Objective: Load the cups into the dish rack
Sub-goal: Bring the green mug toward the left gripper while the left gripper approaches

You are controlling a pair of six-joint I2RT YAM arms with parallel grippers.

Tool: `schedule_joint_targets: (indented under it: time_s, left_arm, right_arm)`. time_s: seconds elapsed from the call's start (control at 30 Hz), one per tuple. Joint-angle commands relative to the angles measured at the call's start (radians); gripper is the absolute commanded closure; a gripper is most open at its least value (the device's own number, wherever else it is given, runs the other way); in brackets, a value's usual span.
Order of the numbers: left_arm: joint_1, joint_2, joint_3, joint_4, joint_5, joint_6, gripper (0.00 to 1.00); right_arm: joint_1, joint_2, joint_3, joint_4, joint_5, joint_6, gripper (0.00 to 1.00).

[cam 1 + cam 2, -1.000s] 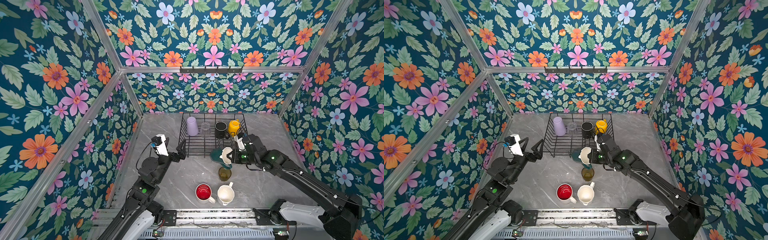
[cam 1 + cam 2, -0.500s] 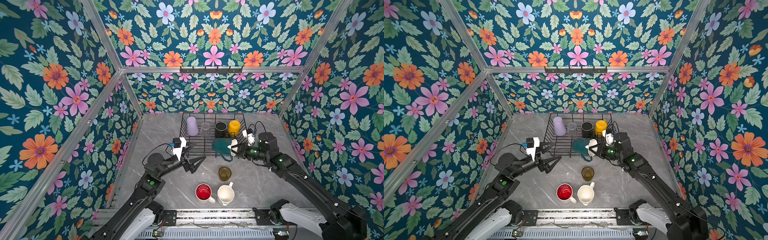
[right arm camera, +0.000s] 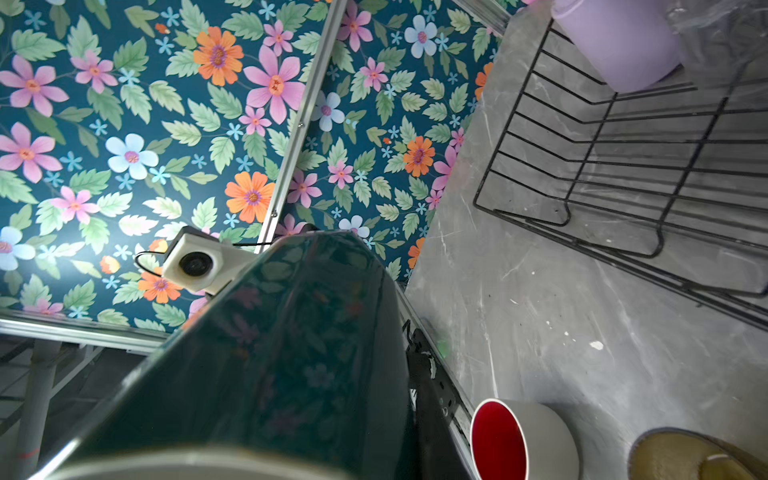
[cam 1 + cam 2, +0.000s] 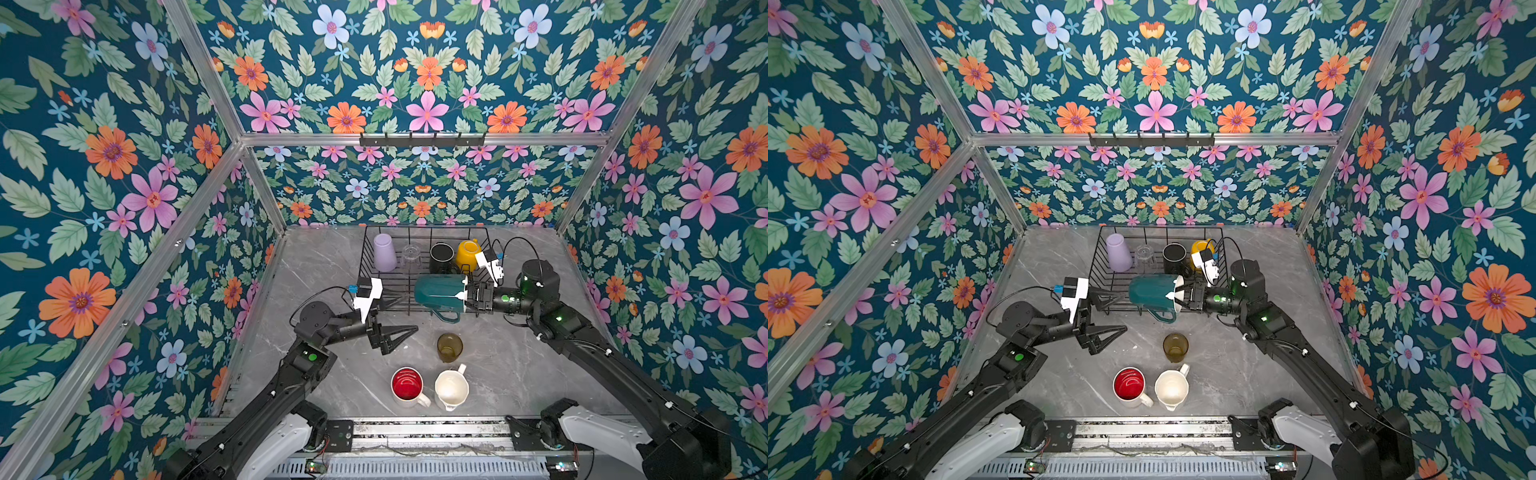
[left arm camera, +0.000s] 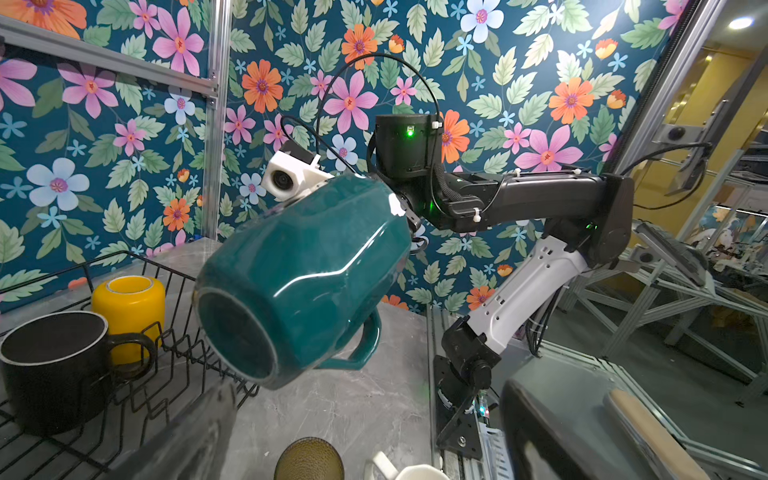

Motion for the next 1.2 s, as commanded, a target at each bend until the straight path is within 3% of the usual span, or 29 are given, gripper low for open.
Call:
schedule_joint_targets:
  time_s: [0.0,0.5,1.17]
  left_arm:
    - [0.000,0.017,0.012,0.052,0.030,-0.022,0.01]
    - [0.001,0.065,0.032,0.125,0.087,-0.061,0.01]
    - [0.002,0.086,0.034,0.174,0.154,-0.105,0.03]
  right_arm:
    - [0.000,-0.011,0.003,0.126,-0.075,0.008,1.00]
    - [0.099,0.018,0.040,0.098,-0.146,-0.079,1.00]
    - [0.185,0.164,0.078,0.265,-0.160,0.009,1.00]
